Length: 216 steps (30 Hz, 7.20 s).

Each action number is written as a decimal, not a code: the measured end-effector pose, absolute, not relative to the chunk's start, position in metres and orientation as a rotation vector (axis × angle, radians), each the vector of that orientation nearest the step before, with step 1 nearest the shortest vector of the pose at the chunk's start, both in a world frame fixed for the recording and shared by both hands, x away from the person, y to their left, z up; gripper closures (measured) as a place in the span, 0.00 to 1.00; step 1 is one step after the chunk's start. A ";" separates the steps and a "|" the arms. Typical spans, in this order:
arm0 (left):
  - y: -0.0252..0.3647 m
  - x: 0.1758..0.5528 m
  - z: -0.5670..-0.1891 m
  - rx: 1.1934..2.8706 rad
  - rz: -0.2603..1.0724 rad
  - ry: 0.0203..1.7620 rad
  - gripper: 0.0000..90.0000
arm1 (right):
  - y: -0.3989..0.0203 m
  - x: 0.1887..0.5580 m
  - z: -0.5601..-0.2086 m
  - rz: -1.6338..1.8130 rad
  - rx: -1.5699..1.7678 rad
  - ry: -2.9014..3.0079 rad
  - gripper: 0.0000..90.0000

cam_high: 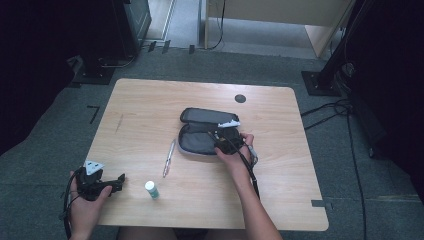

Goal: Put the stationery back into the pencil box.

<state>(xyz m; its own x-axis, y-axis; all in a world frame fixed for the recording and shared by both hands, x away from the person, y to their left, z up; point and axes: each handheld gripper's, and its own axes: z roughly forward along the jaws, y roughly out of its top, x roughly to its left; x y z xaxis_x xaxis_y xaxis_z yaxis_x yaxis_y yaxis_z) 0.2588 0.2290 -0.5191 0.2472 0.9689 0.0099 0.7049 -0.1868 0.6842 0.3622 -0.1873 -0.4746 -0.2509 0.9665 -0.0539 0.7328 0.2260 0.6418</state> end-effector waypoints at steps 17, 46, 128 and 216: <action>0.229 0.259 -0.519 1.963 0.613 1.520 0.00 | -0.185 0.363 -0.473 0.704 1.499 1.996 0.56; 0.228 0.259 -0.519 1.961 0.614 1.522 0.00 | -0.114 0.272 -0.443 1.139 1.297 2.119 0.60; 0.228 0.260 -0.519 1.960 0.613 1.522 0.00 | -0.065 0.280 -0.511 0.996 1.217 2.345 0.85; 0.228 0.259 -0.519 1.968 0.612 1.514 0.00 | -0.113 0.295 -0.440 1.193 1.175 2.293 0.90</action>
<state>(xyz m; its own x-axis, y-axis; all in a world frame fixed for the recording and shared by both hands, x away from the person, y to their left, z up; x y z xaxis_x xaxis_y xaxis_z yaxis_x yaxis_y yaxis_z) 0.2590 0.2282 -0.5190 0.2521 0.9676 0.0111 0.7041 -0.1912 0.6839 0.2954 -0.1129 -0.4404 -0.6199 0.7783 0.0997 0.5284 0.3201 0.7863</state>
